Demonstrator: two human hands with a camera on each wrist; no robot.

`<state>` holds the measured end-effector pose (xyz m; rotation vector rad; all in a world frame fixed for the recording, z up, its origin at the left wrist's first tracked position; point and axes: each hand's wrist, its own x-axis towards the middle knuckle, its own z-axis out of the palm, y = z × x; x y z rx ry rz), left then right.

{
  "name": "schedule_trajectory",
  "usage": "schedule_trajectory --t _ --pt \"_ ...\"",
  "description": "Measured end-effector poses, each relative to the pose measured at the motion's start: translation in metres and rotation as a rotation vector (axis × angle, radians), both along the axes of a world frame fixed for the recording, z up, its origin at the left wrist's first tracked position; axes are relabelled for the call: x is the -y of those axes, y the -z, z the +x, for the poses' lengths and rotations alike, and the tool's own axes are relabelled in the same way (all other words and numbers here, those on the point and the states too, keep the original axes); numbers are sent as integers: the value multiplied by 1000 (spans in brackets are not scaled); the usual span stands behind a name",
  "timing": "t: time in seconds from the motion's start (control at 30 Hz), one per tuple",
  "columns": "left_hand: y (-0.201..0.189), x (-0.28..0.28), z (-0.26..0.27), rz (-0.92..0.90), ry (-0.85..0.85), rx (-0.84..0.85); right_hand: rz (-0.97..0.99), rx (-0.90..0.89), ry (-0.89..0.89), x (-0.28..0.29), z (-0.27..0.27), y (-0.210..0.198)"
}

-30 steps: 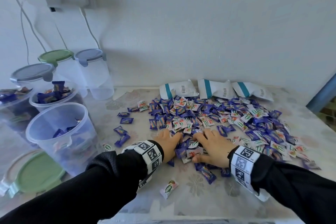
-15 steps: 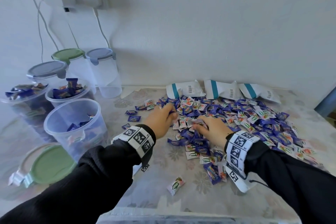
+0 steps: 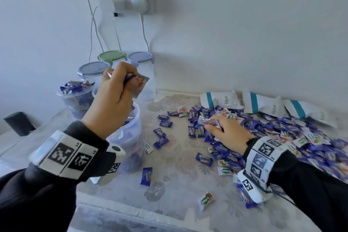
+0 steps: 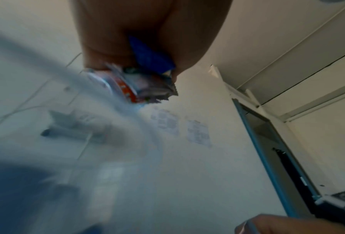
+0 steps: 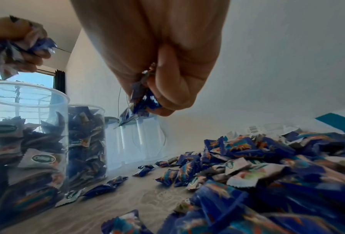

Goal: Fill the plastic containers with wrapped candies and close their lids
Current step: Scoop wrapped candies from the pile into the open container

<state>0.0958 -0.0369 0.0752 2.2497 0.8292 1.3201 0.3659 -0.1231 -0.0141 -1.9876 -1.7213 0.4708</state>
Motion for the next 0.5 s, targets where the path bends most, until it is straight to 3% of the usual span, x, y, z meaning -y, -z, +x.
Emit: schedule_trajectory --t 0.23,0.5 --pt "24 -18 -28 -5 -33 -128 54 -14 -66 -21 -16 -6" --pt "40 -5 -54 -46 -140 -403 221 -156 -229 -50 -65 -59"
